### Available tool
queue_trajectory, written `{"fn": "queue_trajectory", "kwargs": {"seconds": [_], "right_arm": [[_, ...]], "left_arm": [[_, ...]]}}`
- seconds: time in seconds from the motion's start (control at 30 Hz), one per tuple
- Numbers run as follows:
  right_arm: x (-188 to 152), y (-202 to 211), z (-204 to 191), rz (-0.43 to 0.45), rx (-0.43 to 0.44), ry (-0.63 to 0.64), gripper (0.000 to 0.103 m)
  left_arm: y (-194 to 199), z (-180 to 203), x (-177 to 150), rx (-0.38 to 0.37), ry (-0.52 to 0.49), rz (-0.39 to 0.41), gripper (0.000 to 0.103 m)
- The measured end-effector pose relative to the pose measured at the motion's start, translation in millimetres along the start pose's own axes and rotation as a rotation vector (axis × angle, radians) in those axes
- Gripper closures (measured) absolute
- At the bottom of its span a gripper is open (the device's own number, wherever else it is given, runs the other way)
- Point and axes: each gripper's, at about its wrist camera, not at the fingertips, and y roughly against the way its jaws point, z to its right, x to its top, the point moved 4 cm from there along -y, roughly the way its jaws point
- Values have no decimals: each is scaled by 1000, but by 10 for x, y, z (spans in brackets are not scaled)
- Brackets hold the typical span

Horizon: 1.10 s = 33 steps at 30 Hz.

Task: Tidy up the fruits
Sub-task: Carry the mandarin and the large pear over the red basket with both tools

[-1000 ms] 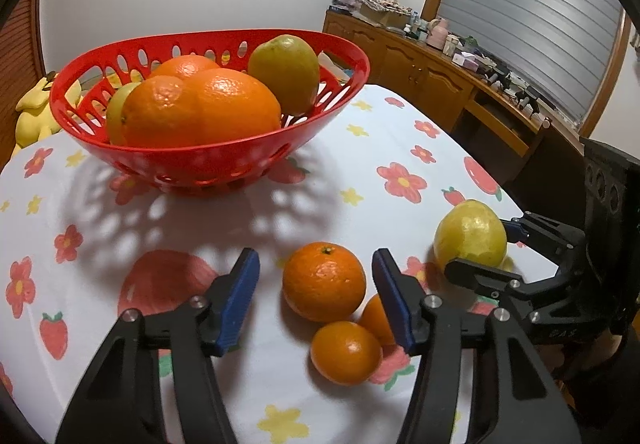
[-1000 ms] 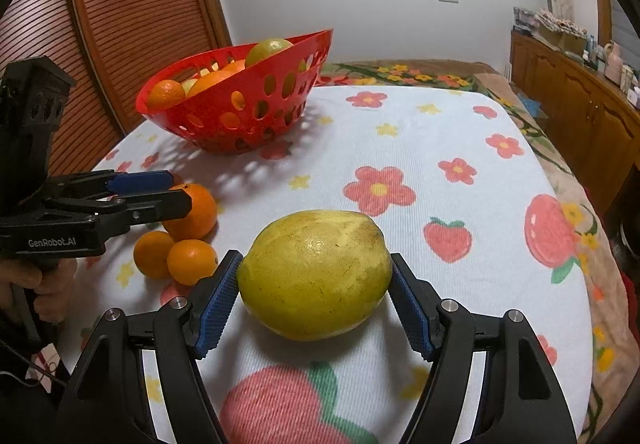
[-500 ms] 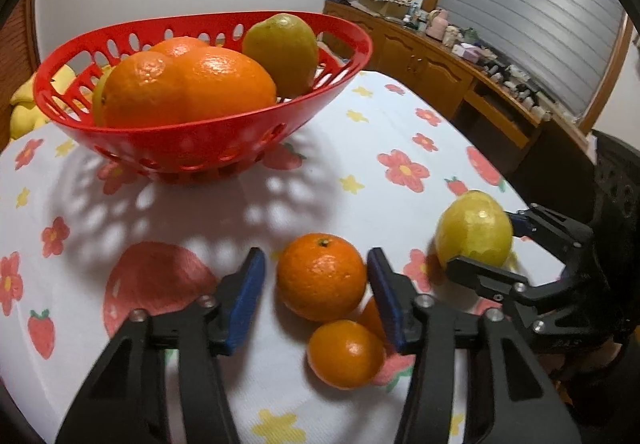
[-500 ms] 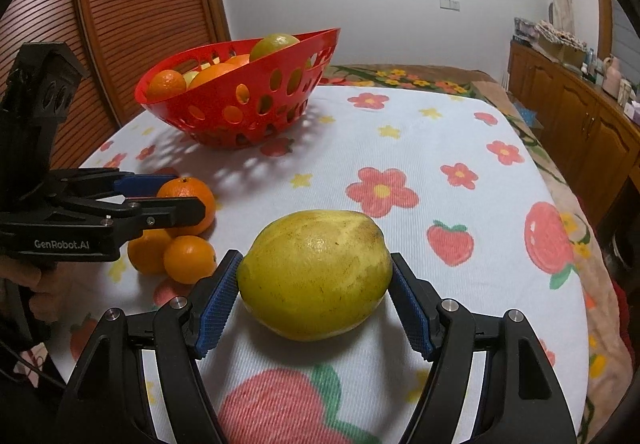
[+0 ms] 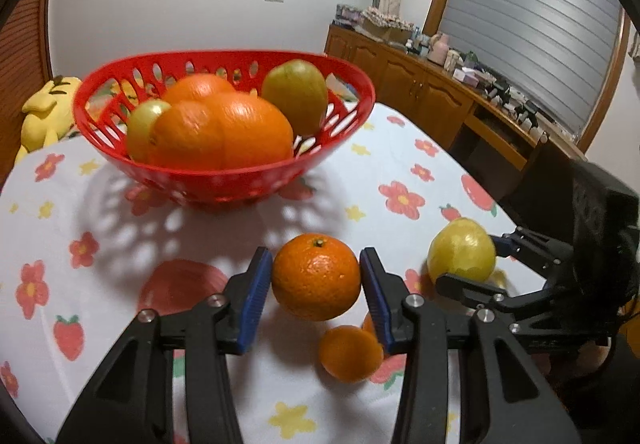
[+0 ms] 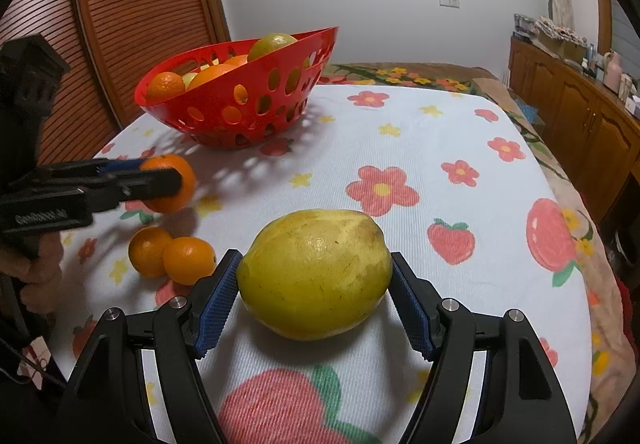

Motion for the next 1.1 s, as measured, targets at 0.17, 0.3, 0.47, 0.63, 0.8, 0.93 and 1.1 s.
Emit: {"fn": "queue_trajectory", "kwargs": {"seconds": [0.17, 0.3, 0.47, 0.63, 0.8, 0.93, 1.1], "right_arm": [[-2, 3, 9, -1, 4, -5, 29], [-1, 1, 8, -4, 6, -7, 29], [0, 2, 10, -4, 5, -8, 29], [2, 15, -4, -3, 0, 3, 29], [28, 35, -8, -4, 12, 3, 29], [123, 103, -35, 8, 31, 11, 29], [396, 243, -110, 53, 38, 48, 29]], "left_arm": [[186, -37, 89, 11, 3, 42, 59], [325, -63, 175, 11, 10, 79, 59], [471, -97, 262, 12, 10, 114, 59], [575, -132, 336, 19, 7, 139, 59], [630, -185, 408, 36, 14, 153, 59], [642, -212, 459, 52, 7, 164, 59], [657, -248, 564, 68, -2, 175, 59]]}}
